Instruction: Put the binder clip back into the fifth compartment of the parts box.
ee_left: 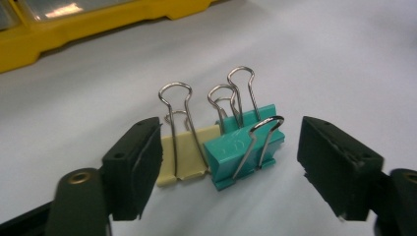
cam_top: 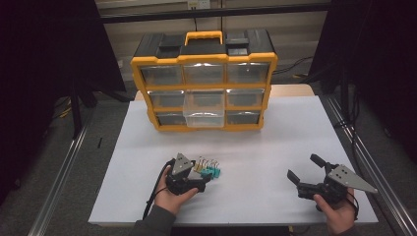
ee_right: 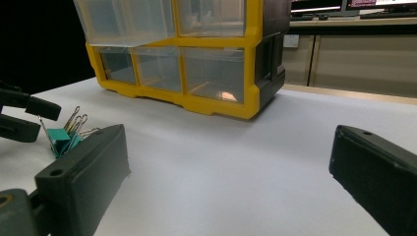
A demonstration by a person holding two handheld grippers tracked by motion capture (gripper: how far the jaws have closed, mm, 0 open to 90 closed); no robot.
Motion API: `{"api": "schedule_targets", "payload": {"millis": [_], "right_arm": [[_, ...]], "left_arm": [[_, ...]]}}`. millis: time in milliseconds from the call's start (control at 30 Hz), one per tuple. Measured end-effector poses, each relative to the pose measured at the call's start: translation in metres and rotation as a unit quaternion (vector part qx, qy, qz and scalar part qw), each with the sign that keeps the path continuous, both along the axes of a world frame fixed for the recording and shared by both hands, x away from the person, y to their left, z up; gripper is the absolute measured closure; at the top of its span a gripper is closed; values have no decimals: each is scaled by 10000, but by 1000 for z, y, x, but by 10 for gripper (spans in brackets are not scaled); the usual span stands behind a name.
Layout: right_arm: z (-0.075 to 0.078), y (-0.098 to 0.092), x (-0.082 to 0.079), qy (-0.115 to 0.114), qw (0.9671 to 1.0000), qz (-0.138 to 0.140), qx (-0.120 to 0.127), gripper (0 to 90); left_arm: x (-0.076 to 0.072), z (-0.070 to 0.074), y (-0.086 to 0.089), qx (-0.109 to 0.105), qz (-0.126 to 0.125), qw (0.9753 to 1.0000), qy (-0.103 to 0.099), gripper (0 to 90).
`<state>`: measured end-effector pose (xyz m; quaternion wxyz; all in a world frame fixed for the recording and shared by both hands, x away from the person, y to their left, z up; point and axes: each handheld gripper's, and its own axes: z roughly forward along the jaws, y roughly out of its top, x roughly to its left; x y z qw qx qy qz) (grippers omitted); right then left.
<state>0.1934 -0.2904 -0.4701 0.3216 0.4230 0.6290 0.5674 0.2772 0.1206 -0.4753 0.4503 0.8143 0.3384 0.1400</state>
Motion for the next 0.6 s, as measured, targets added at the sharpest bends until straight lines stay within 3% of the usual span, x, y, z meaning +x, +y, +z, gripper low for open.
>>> {"api": "schedule_targets", "payload": {"millis": [367,400,600], "right_arm": [[0,0,0,-17,10000,-22,-4,11],[0,0,0,-18,10000,-20,-2,11],[0,0,0,-13,10000,25,0,11]], "left_arm": [[2,-4,-17,250,128,9993,263,333],[3,-4,-17,351,129,9988,313,336],[3,-4,-19,335,320,9983,340,358]]}}
